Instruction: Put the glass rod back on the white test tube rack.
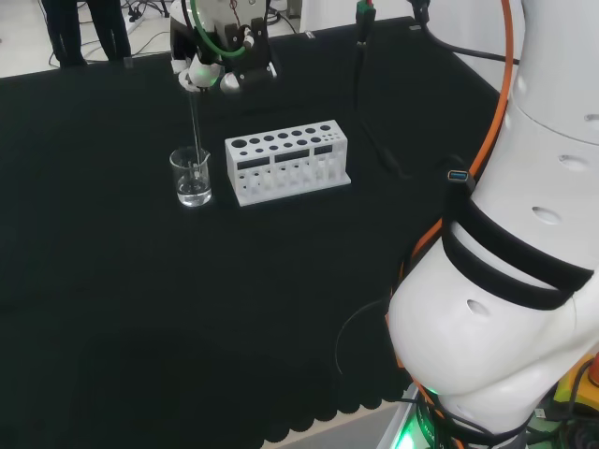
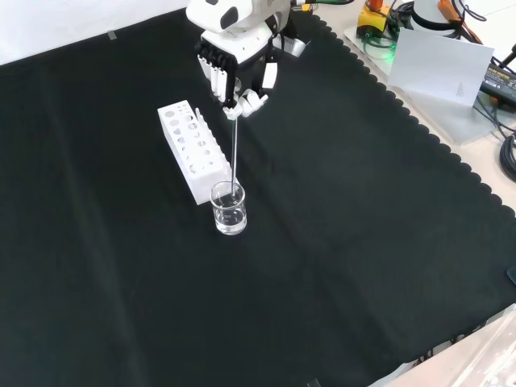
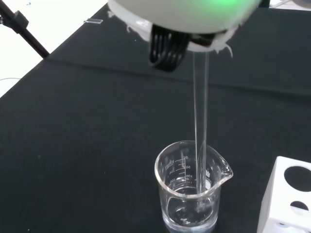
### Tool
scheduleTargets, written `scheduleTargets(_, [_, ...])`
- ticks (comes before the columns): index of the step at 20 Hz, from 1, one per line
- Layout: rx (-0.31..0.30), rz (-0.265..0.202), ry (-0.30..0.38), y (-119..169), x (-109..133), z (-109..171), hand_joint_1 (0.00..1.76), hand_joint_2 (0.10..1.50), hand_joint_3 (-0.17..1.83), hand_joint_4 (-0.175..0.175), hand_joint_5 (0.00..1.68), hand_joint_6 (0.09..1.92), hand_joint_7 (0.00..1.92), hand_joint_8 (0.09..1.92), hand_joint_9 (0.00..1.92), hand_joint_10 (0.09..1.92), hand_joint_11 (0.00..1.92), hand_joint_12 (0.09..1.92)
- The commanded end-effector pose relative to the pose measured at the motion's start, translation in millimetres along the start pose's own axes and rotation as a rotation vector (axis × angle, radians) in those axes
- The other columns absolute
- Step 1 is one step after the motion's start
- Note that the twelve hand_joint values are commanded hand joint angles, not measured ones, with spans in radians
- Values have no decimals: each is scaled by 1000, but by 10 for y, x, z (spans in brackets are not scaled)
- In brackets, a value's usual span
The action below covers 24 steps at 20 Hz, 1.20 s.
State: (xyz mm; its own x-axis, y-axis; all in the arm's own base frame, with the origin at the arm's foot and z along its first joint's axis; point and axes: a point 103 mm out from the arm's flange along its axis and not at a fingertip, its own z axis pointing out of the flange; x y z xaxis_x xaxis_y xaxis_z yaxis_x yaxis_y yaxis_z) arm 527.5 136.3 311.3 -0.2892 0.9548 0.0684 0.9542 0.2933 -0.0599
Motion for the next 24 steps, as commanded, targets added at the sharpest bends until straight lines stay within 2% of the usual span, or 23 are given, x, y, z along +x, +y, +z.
scheduleTargets(1, [-11,-1,-3,-14,22,-97,1332,604,728,-175,1272,463,1401,709,1756,515,1710,426])
scheduleTargets(8, [-41,6,0,-50,49,-325,1332,604,728,-175,1273,461,1401,709,1756,514,1709,425])
scheduleTargets(13, [-70,24,3,-83,41,-624,1332,604,728,-175,1273,460,1401,710,1755,514,1709,425])
scheduleTargets(16, [-72,34,-25,-107,2,-796,1332,604,727,-175,1274,459,1401,709,1755,514,1709,425])
scheduleTargets(24, [-97,66,3,-170,-169,-861,1332,605,726,-175,1274,457,1400,711,1755,514,1708,425])
